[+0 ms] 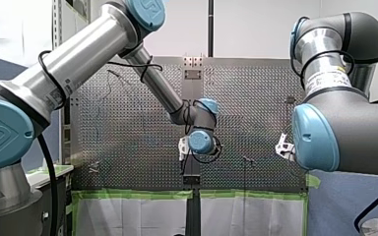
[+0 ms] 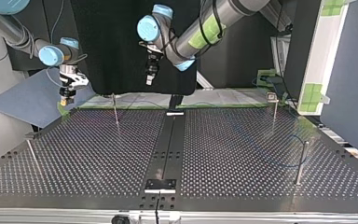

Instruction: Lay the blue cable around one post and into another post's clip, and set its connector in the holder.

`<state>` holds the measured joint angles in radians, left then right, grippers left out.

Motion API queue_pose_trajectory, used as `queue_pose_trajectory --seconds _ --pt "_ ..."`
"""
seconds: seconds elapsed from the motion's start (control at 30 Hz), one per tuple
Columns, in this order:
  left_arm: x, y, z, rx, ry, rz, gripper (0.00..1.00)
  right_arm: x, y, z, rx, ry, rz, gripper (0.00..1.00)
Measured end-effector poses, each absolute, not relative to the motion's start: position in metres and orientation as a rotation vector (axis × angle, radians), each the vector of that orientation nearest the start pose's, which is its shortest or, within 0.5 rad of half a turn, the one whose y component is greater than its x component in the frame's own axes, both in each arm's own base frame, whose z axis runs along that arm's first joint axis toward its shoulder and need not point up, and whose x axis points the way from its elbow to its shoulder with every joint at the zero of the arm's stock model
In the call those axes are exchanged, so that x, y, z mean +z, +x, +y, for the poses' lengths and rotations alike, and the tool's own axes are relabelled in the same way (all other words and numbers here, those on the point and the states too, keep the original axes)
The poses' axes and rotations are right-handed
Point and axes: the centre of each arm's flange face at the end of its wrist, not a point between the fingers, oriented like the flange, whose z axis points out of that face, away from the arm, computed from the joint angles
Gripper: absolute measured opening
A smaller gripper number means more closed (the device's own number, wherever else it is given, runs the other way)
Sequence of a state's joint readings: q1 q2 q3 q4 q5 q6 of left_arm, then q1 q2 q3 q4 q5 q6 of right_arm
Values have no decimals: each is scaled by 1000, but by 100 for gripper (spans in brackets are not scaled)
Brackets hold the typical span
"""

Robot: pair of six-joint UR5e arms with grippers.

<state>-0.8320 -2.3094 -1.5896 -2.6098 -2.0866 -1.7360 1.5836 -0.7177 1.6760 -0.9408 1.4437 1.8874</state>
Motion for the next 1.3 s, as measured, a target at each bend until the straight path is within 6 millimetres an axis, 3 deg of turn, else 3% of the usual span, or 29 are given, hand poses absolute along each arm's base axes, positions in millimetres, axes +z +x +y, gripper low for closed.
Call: queue_pose_trajectory --seconds 0.57,1.0,1.3 --pt "129 334 -487 -260 190 1756 100 19 155 -640 1539 1167 -1415 0" --pt "161 329 -455 -337 106 1683 100 18 163 -638 1545 1179 -1414 0" --pt "178 311 -429 -331 106 1674 100 18 164 -638 1546 1182 -1415 0"
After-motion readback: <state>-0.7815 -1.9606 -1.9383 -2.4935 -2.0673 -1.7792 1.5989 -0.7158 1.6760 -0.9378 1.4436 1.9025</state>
